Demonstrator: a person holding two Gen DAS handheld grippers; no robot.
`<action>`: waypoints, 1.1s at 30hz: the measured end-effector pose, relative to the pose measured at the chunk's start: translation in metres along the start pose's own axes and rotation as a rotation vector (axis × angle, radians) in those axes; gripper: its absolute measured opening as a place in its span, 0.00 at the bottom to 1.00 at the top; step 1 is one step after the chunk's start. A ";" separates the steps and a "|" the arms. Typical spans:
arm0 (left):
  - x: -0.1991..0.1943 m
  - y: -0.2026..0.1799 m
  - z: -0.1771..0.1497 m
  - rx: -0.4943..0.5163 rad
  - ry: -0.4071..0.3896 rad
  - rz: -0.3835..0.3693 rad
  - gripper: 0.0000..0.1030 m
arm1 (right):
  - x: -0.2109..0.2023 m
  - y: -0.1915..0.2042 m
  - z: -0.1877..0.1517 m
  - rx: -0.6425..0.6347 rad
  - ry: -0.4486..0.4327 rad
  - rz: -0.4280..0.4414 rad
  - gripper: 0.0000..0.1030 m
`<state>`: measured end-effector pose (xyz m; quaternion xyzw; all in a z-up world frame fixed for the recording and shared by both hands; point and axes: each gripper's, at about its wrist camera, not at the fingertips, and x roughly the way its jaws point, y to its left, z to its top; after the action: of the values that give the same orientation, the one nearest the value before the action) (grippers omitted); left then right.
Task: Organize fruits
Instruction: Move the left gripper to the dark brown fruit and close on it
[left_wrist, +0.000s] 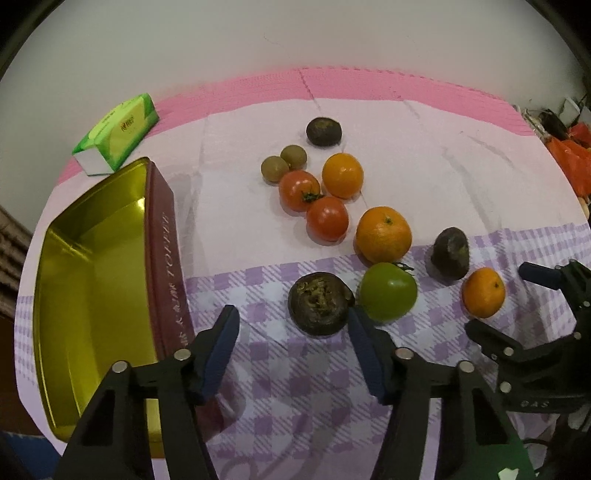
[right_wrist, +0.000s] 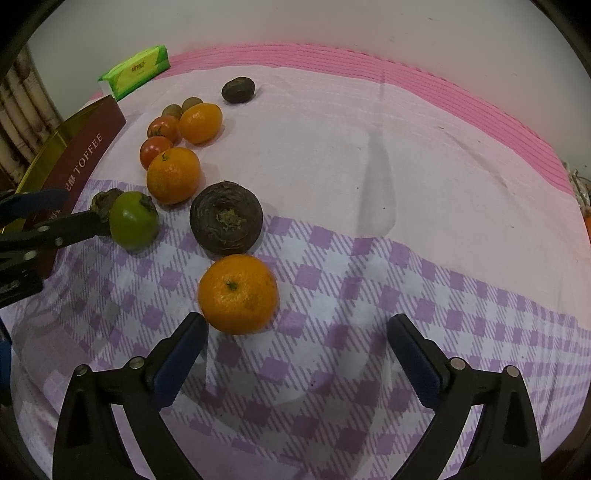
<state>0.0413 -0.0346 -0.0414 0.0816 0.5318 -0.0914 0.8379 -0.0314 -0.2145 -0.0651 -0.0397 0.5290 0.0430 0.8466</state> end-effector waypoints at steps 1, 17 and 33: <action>0.001 0.001 0.001 -0.007 0.002 -0.014 0.54 | 0.000 0.000 0.000 0.002 0.000 -0.001 0.97; 0.029 0.000 0.015 -0.009 0.041 -0.074 0.40 | 0.002 0.001 0.001 0.006 0.001 -0.003 1.00; 0.023 0.003 0.012 -0.042 0.025 -0.106 0.36 | 0.002 0.001 0.001 0.008 0.000 -0.003 1.00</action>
<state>0.0616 -0.0359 -0.0570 0.0371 0.5475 -0.1235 0.8268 -0.0298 -0.2135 -0.0667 -0.0372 0.5292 0.0397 0.8468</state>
